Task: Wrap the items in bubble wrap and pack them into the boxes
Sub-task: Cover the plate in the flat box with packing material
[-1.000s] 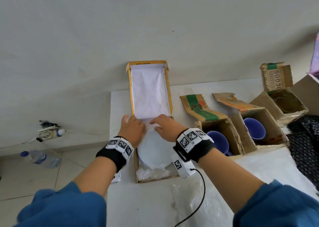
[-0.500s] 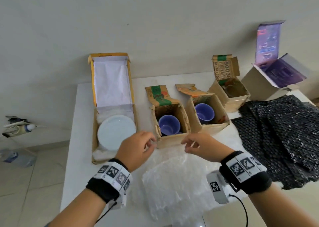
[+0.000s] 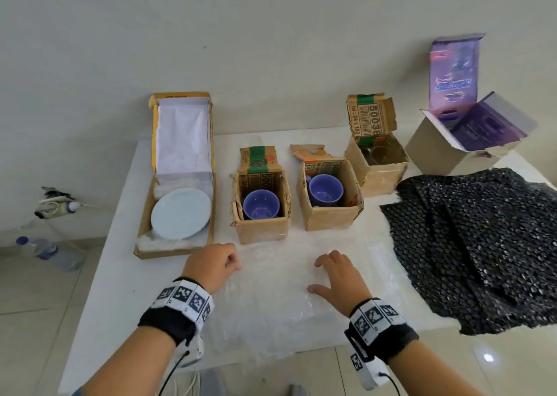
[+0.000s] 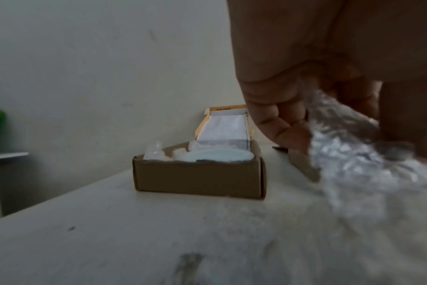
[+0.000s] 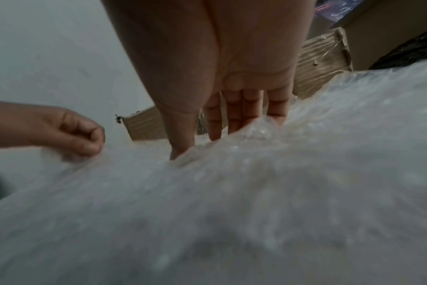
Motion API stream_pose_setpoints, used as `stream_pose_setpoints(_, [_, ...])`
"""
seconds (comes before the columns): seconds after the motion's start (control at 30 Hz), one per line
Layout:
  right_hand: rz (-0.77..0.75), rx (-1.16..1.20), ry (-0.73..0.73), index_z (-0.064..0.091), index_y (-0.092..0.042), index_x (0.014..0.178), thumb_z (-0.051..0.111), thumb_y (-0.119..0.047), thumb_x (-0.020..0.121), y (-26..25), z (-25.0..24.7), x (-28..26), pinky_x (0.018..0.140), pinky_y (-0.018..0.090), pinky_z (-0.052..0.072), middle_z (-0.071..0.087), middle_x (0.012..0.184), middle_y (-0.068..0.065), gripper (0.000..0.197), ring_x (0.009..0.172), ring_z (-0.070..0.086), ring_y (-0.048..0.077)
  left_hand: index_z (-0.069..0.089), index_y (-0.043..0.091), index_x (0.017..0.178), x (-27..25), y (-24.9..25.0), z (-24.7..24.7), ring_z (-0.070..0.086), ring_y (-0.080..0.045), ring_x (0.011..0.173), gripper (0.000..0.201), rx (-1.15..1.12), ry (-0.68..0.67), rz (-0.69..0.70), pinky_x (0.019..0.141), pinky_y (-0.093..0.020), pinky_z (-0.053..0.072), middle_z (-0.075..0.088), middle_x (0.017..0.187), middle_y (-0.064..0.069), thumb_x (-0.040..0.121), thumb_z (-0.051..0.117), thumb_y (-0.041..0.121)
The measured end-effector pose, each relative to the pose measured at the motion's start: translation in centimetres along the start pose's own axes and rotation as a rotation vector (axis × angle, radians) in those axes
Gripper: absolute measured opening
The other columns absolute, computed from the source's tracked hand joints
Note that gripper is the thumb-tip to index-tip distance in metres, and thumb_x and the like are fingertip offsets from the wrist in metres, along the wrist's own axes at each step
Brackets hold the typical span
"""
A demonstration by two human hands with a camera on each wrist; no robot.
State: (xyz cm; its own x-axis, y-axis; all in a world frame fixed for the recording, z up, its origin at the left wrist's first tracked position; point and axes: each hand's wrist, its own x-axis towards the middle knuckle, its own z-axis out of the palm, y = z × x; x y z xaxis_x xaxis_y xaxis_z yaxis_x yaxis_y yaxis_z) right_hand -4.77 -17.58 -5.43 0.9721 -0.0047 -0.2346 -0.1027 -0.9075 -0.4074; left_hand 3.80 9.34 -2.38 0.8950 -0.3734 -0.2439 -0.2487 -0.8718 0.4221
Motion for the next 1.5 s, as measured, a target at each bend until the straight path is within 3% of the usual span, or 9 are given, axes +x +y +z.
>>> stream_pose_setpoints(0.27, [-0.027,0.061,0.016,0.058,-0.016,0.114,0.047,-0.044,0.094,0.3,0.1,-1.3,0.094,0.022,0.037,0.047,0.115,-0.001,0.036,0.109,0.046,0.016,0.055,0.015,0.085,0.9,5.6,-2.3,0.059,-0.01,0.06,0.016,-0.403,-0.04,-0.035,0.067,-0.029,0.051,0.065,0.072,0.003,0.094,0.053,0.029])
stream_pose_setpoints(0.4, [0.067,0.415,-0.071,0.057,-0.014,0.118,0.041,-0.011,0.096,0.0,-2.5,-1.9,0.094,0.029,0.04,0.052,0.118,0.007,0.027,0.111,0.053,0.026,0.048,0.021,0.098,2.4,9.6,-1.4,0.061,-0.004,0.053,0.01,-0.62,-0.064,-0.029,0.056,-0.02,0.046,0.068,0.08,-0.001,0.093,0.054,0.016])
stream_pose_setpoints(0.5, [0.231,0.904,-0.071,0.05,-0.038,0.111,0.02,-0.047,0.1,-0.1,-5.0,-2.6,0.096,0.027,0.035,0.056,0.115,-0.006,0.033,0.11,0.052,0.014,0.049,0.022,0.104,3.4,12.7,0.4,0.063,-0.009,0.063,0.016,-0.686,-0.115,-0.022,0.055,-0.019,0.047,0.064,0.083,0.0,0.093,0.053,0.011])
stream_pose_setpoints(0.6, [0.366,1.191,-0.041,0.057,-0.033,0.116,0.011,-0.07,0.087,1.8,-5.9,-2.2,0.095,0.033,0.042,0.065,0.114,-0.003,0.066,0.109,0.057,0.014,0.054,0.023,0.104,4.2,14.4,2.8,0.064,-0.013,0.076,0.016,-0.679,-0.144,0.012,0.064,-0.023,0.053,0.062,0.089,0.0,0.093,0.052,0.012])
stream_pose_setpoints(0.77, [0.371,0.914,0.122,0.058,-0.024,0.114,0.068,-0.038,0.083,5.3,-5.5,-2.5,0.068,0.023,0.045,0.068,0.099,0.005,0.035,0.087,0.063,0.015,0.062,0.023,0.106,5.1,15.1,6.1,0.058,-0.011,0.099,0.019,-0.451,-0.095,0.116,0.078,-0.015,0.042,0.059,0.102,0.006,0.091,0.057,0.014])
stream_pose_setpoints(0.93, [0.328,0.624,0.157,0.057,-0.025,0.1,0.075,-0.022,0.078,6.3,-3.3,-2.3,0.058,0.01,0.041,0.057,0.075,-0.002,0.028,0.066,0.053,0.008,0.044,0.025,0.127,5.3,15.4,7.9,0.043,-0.021,0.118,0.059,-0.028,0.089,0.015,0.096,-0.035,0.044,0.046,0.126,0.001,0.078,0.069,0.046])
stream_pose_setpoints(1.1, [0.287,0.459,0.158,0.051,-0.023,0.095,0.07,-0.027,0.082,6.2,-1.8,-1.9,0.058,0.017,0.04,0.051,0.067,-0.007,0.023,0.061,0.048,0.007,0.031,0.016,0.132,4.8,15.9,8.2,0.048,-0.028,0.118,0.081,-0.133,-0.03,-0.177,0.096,-0.038,0.045,0.043,0.129,-0.009,0.072,0.074,0.05])
stream_pose_setpoints(1.3, [0.275,0.451,0.171,0.051,-0.022,0.09,0.072,-0.033,0.08,5.9,-2.6,-1.7,0.059,0.011,0.037,0.055,0.077,-0.007,0.025,0.076,0.055,0.014,0.042,0.016,0.131,5.0,16.0,6.7,0.05,-0.024,0.12,0.069,-0.471,-0.062,-0.296,0.094,-0.027,0.04,0.051,0.131,-0.006,0.074,0.078,0.029])
stream_pose_setpoints(1.5, [0.04,0.52,0.289,0.049,-0.024,0.121,0.073,-0.046,0.076,2.7,-7.2,-1.4,0.093,0.02,0.039,0.046,0.114,-0.013,0.056,0.108,0.046,0.005,0.066,0.025,0.111,3.7,15.3,1.6,0.066,-0.012,0.099,0.029,-0.838,-0.191,-0.011,0.097,-0.041,0.049,0.072,0.103,0.005,0.083,0.069,0.031])
